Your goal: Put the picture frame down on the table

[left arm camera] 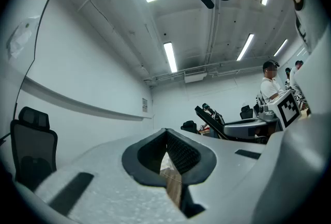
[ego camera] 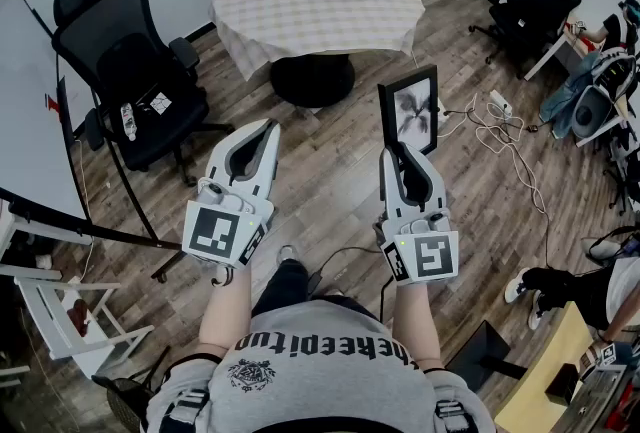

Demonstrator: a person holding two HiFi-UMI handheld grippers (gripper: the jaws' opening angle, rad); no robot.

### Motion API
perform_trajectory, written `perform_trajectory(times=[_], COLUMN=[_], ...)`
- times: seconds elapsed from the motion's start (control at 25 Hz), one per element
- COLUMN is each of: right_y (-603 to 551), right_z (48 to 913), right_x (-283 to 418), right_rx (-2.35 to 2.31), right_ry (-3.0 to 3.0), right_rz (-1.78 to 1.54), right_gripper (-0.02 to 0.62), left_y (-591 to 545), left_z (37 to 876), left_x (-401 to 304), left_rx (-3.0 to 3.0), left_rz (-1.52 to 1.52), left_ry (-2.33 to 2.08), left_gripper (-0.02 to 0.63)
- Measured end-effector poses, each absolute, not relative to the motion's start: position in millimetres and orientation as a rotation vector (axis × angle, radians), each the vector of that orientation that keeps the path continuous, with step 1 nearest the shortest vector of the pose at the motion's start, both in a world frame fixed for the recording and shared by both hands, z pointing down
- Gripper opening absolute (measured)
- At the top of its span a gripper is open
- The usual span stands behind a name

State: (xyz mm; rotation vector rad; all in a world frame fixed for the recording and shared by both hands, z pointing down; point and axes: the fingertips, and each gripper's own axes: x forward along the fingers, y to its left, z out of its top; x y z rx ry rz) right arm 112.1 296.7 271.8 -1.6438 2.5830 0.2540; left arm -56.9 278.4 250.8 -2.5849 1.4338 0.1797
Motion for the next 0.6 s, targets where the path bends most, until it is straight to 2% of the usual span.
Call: perform_trajectory(times=[0.6], right_y=[278], right_z=[271], right_x=[96], right_rx=[-1.639], right_ry=[2.583], right_rz=[0.265], right_gripper=[0.069], left_y=[258], left_z=[248], left_x=[-67], left_rx=[-2.589], left_rz=[0.177], left_ry=[1.404], left_gripper=[0.015])
